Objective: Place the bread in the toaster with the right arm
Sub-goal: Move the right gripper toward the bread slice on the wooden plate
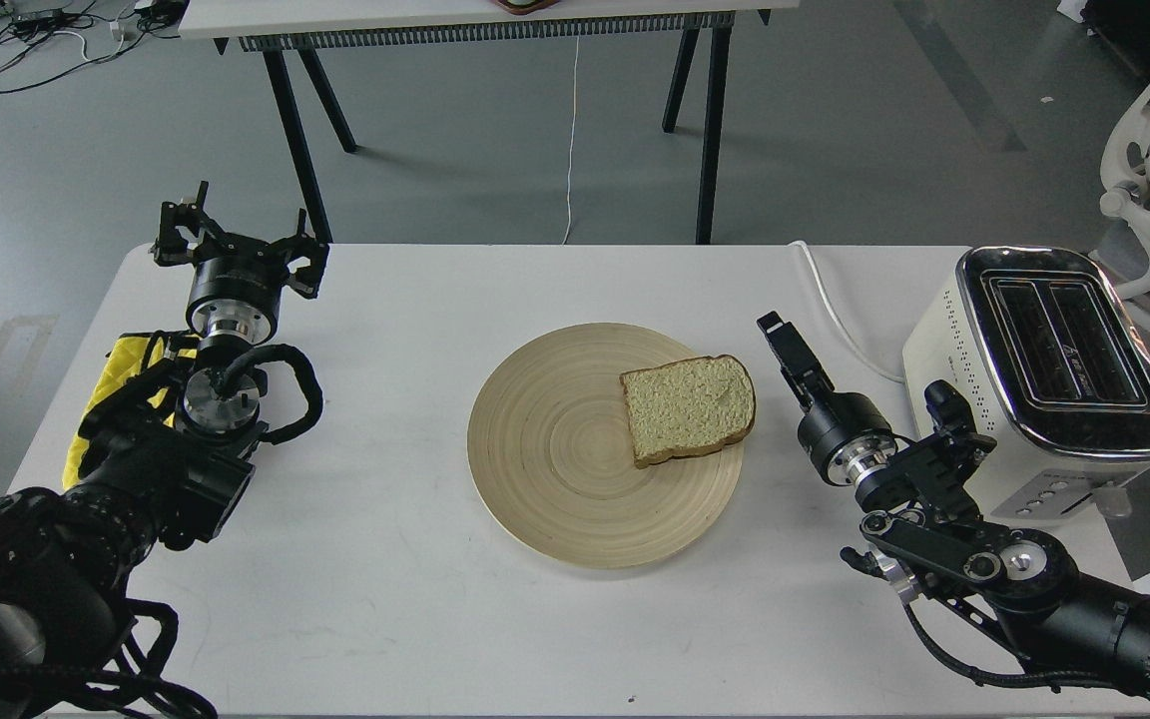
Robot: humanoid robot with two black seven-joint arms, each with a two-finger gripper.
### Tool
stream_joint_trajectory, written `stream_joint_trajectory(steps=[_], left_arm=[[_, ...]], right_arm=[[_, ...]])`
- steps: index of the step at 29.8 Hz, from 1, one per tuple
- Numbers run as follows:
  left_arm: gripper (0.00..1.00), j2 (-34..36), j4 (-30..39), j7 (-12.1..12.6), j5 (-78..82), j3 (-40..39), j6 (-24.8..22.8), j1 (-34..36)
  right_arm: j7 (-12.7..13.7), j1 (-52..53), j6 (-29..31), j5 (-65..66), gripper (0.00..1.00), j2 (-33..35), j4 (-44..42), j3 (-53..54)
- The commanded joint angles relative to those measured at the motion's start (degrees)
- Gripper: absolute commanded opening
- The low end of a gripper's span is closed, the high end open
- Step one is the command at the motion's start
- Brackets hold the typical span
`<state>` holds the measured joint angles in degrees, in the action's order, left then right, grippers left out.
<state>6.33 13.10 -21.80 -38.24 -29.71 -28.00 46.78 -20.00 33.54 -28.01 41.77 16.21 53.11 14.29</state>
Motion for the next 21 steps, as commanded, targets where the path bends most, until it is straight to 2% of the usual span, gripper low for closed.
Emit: stream_joint_trajectory(steps=[1, 3, 8, 12, 16, 21], left_arm=[[1.00, 0.0, 0.0, 0.0, 0.0, 0.0, 0.0, 0.0], [1.00, 0.0, 0.0, 0.0, 0.0, 0.0, 0.0, 0.0], [1.00, 0.0, 0.0, 0.0, 0.0, 0.0, 0.0, 0.0], [1.00, 0.0, 0.0, 0.0, 0.0, 0.0, 0.0, 0.0], [1.00, 0.0, 0.0, 0.0, 0.0, 0.0, 0.0, 0.0], [1.00, 0.0, 0.0, 0.0, 0.0, 0.0, 0.0, 0.0]], right_arm=[[0.7, -0.2, 0.0, 0.0, 0.96, -0.7, -0.2, -0.2], [1.4, -0.3, 0.0, 0.1, 0.92, -1.3, -0.5, -0.3], [2.4, 0.1, 0.0, 0.0, 0.70, -1.7, -0.6, -4.4], [2.6, 0.1, 0.0, 0.0, 0.63, -2.1, -0.6, -5.7], [2.5, 0.1, 0.0, 0.0, 0.47, -2.1, -1.0, -6.0], [2.5, 0.1, 0.0, 0.0, 0.34, -2.1, -0.9, -6.0]])
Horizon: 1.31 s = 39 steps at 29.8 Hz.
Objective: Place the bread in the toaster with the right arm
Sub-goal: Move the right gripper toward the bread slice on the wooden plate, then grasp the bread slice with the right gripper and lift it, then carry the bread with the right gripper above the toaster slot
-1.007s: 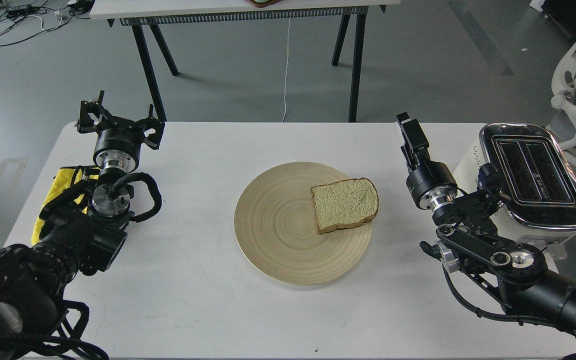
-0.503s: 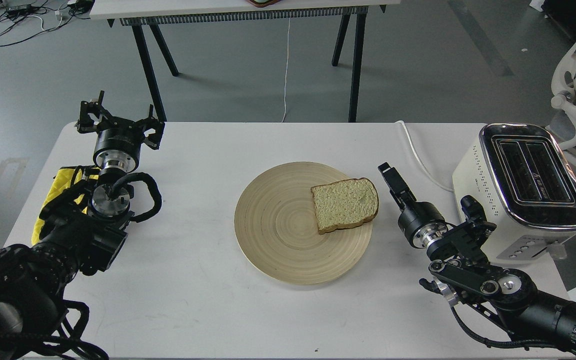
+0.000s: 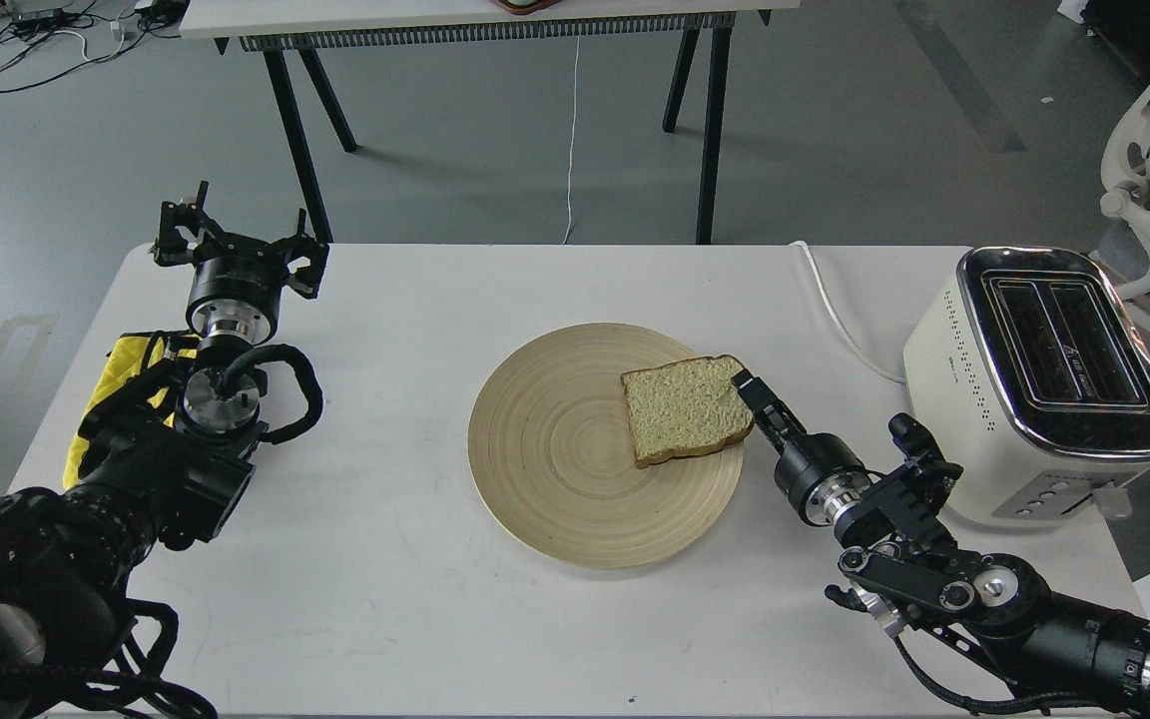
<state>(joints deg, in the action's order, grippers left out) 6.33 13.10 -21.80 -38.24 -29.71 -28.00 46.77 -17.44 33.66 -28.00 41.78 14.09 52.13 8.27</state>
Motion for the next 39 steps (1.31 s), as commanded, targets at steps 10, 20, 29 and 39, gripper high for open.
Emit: stream_joint_trajectory(steps=[10, 20, 29, 39], left_arm=[[1.00, 0.0, 0.0, 0.0, 0.0, 0.0, 0.0, 0.0], [1.00, 0.0, 0.0, 0.0, 0.0, 0.0, 0.0, 0.0], [1.00, 0.0, 0.0, 0.0, 0.0, 0.0, 0.0, 0.1], [1.00, 0.0, 0.0, 0.0, 0.1, 0.0, 0.0, 0.0]], right_arm=[[-0.1, 0.3, 0.0, -0.2, 0.12, 0.2, 0.4, 0.4], [-0.5, 0.4, 0.0, -0.6, 0.00, 0.9, 2.2, 3.3], [1.0, 5.3, 0.0, -0.7, 0.00, 17.3, 17.7, 12.4], [2.8, 8.5, 1.1, -0.9, 0.00, 55.6, 36.0, 12.0]])
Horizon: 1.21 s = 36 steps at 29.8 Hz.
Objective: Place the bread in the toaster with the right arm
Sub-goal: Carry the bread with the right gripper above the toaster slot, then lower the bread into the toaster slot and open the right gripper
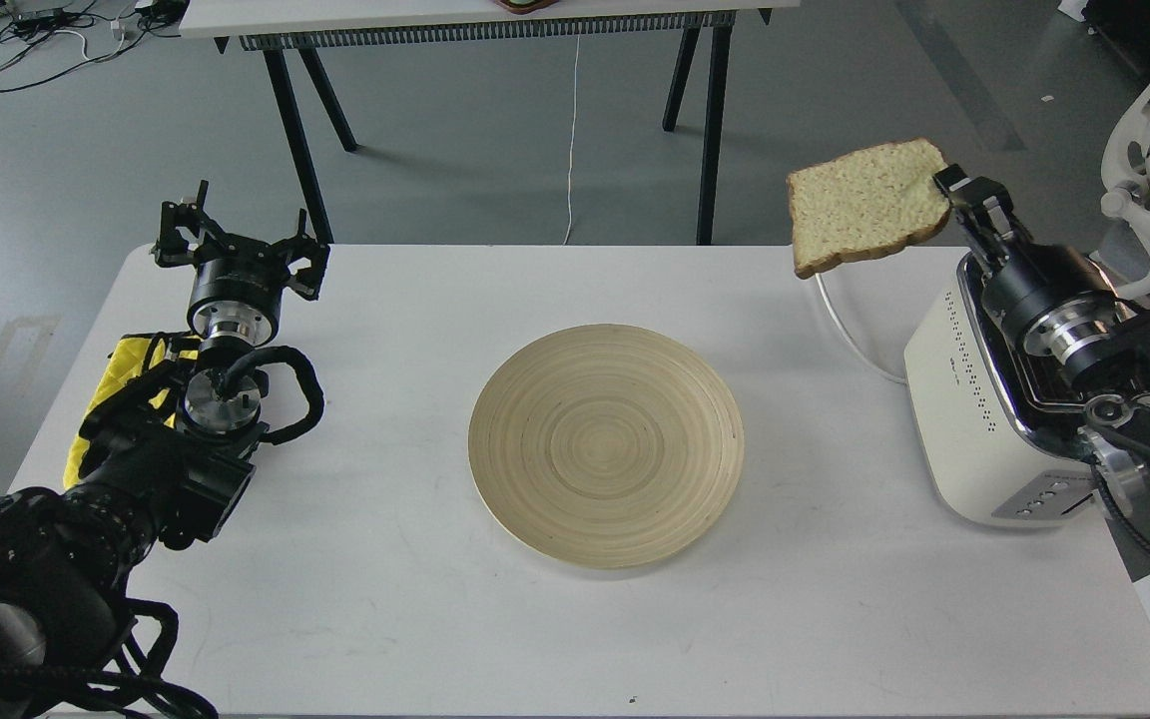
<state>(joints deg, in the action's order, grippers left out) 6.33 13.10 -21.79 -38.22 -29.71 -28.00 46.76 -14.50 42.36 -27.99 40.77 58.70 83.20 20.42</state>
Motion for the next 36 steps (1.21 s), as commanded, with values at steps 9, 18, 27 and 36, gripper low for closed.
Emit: stream_joint_trajectory(steps=[9, 18, 27, 36], left_arm=[[1.00, 0.0, 0.0, 0.0, 0.0, 0.0, 0.0, 0.0], [1.00, 0.0, 0.0, 0.0, 0.0, 0.0, 0.0, 0.0], [1.00, 0.0, 0.0, 0.0, 0.0, 0.0, 0.0, 0.1], [1.00, 0.0, 0.0, 0.0, 0.0, 0.0, 0.0, 0.0]], right_arm=[[-1.8, -0.7, 3.4, 5.0, 0.00, 26.3, 9.1, -7.7], [-1.7, -1.1, 3.4, 6.6, 0.00, 25.1, 8.6, -11.5], [-1.6, -1.3, 3.3, 6.9, 0.00, 20.0, 2.9, -13.1], [-1.7, -2.5, 3.3, 6.7, 0.00, 15.4, -1.3, -13.2]])
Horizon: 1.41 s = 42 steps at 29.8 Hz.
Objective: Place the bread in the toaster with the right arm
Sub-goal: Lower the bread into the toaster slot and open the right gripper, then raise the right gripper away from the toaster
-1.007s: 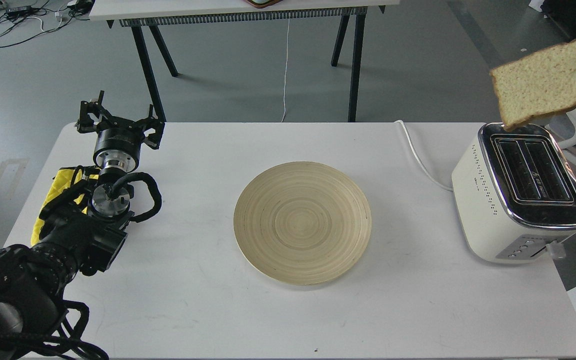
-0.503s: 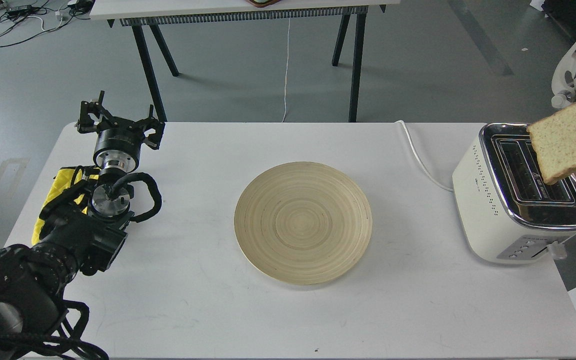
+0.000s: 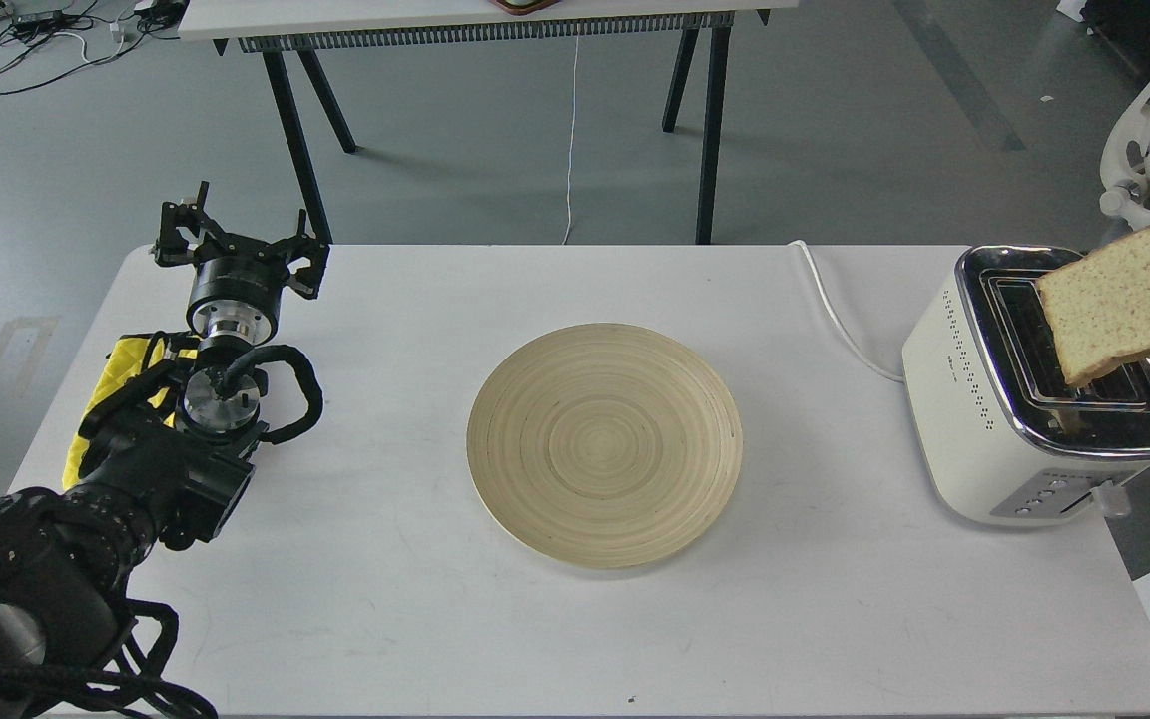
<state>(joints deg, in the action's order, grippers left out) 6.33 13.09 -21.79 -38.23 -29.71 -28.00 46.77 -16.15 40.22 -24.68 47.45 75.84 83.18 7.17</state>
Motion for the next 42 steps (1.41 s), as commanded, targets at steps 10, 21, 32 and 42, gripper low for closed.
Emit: stream_joint_trajectory(steps=[10, 21, 32, 42], left_arm=[[1.00, 0.0, 0.0, 0.0, 0.0, 0.0, 0.0, 0.0], [1.00, 0.0, 0.0, 0.0, 0.0, 0.0, 0.0, 0.0], [1.00, 0.0, 0.0, 0.0, 0.0, 0.0, 0.0, 0.0], [1.00, 0.0, 0.0, 0.0, 0.0, 0.0, 0.0, 0.0]], right_arm=[[0.2, -0.8, 0.0, -0.4, 0.38, -6.6, -2.3, 0.1], [0.2, -0.1, -0.2, -1.0, 0.99, -7.1, -0.3, 4.3], [-1.5, -0.4, 10.3, -22.2, 0.99, -21.6, 0.8, 20.9], [-4.1, -0.8, 35.6, -32.3, 0.99, -48.1, -28.4, 30.6]])
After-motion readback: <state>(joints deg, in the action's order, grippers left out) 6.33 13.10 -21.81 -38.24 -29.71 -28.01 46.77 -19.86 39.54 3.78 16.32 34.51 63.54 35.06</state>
